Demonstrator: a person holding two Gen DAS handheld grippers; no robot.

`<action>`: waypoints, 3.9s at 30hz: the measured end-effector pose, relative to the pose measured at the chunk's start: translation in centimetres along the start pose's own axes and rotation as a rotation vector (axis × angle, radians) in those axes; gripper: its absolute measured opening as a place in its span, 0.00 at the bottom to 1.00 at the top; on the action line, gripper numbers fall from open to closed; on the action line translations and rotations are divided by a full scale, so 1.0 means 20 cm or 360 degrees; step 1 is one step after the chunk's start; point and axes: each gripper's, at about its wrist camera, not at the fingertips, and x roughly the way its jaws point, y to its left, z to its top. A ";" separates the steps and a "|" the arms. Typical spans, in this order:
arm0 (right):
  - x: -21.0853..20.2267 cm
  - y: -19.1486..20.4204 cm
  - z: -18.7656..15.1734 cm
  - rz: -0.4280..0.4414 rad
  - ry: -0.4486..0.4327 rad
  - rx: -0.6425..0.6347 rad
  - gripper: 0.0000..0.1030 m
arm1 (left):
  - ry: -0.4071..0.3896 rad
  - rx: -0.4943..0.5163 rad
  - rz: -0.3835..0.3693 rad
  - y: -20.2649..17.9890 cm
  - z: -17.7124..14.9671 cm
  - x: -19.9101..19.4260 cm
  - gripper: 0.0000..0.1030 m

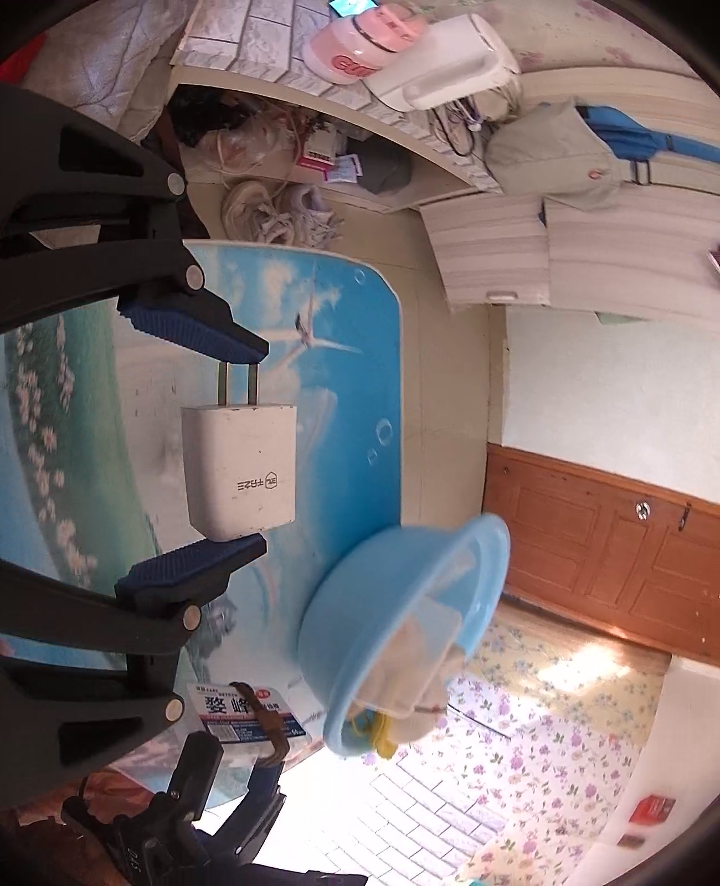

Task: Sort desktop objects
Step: 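Carry the charger into the basin with left tool while right tool drops the floss-pick box there, then move the left tool back to the cotton-swab bag and close on it, then lift the cotton-swab bag with the left tool and carry it over the basin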

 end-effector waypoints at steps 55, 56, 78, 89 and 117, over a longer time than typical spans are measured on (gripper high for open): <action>-0.02 -0.44 0.16 -0.0144 -0.0300 0.0104 0.57 | -0.0031 0.0318 -0.0255 -0.73 0.32 0.24 0.87; -0.02 -0.44 0.16 -0.0147 -0.0300 0.0104 0.57 | -0.0029 0.0313 -0.0243 -0.72 0.31 0.23 0.88; -0.12 -0.32 0.14 -0.0178 -0.0264 0.0081 0.69 | 0.0241 0.0053 0.0092 -0.17 -0.08 0.29 0.94; -0.12 -0.31 0.14 -0.0192 -0.0247 0.0073 0.69 | 0.0250 0.0004 0.0104 -0.10 -0.09 0.37 0.80; -0.08 -0.30 0.13 -0.0173 -0.0263 0.0040 0.70 | -0.0234 0.0051 -0.0208 -0.42 0.26 -0.01 0.19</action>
